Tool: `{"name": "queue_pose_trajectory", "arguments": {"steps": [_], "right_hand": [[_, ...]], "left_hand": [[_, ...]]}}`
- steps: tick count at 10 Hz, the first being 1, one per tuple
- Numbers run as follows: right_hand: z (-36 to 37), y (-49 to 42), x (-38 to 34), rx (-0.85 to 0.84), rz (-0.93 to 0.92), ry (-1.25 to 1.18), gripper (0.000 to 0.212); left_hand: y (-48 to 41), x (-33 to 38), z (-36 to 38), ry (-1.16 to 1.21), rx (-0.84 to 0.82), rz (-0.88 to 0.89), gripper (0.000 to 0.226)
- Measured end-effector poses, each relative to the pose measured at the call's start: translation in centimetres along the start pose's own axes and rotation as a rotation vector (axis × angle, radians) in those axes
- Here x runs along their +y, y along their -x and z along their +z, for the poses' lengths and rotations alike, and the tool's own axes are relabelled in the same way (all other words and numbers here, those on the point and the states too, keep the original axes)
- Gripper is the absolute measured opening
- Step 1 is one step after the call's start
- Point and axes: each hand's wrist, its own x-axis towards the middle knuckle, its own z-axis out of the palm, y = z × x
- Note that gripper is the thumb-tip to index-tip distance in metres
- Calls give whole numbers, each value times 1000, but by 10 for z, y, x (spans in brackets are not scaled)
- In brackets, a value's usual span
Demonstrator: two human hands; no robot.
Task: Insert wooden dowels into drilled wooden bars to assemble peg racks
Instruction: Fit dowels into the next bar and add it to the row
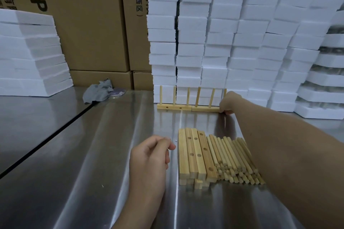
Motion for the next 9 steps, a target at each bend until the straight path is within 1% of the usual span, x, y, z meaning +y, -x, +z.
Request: {"name": "queue_pose_trajectory", "arguments": {"steps": [1, 2, 3, 4, 5, 6, 7, 8, 9], "right_hand": [[-1, 2, 1, -43, -10, 16, 31], [1, 5, 1, -22, -1, -52, 19], [5, 2, -3, -42, 8, -95, 27], [7, -6, 0, -35, -25, -41, 30], [6, -7, 5, 2, -16, -99, 29], [5, -3, 3, 4, -7, -116, 23], [3, -1, 4, -2, 15, -137, 29], [2, 3, 3, -7, 22, -176, 40], [1, 5, 2, -16, 27, -182, 42]], "left_hand": [[0, 0, 1, -1, -9, 3, 28], [0, -1, -1, -9, -16, 11, 31], [0, 0, -1, -12, -17, 13, 29], [-1, 0, -1, -8, -12, 2, 31], [-1, 1, 0, -2, -15, 1, 29], [0, 1, 0, 4, -22, -2, 28], [-1, -2, -2, -24, -28, 0, 35], [-1, -2, -2, -38, -34, -3, 38], [-1, -1, -2, -19, -30, -3, 35]]}}
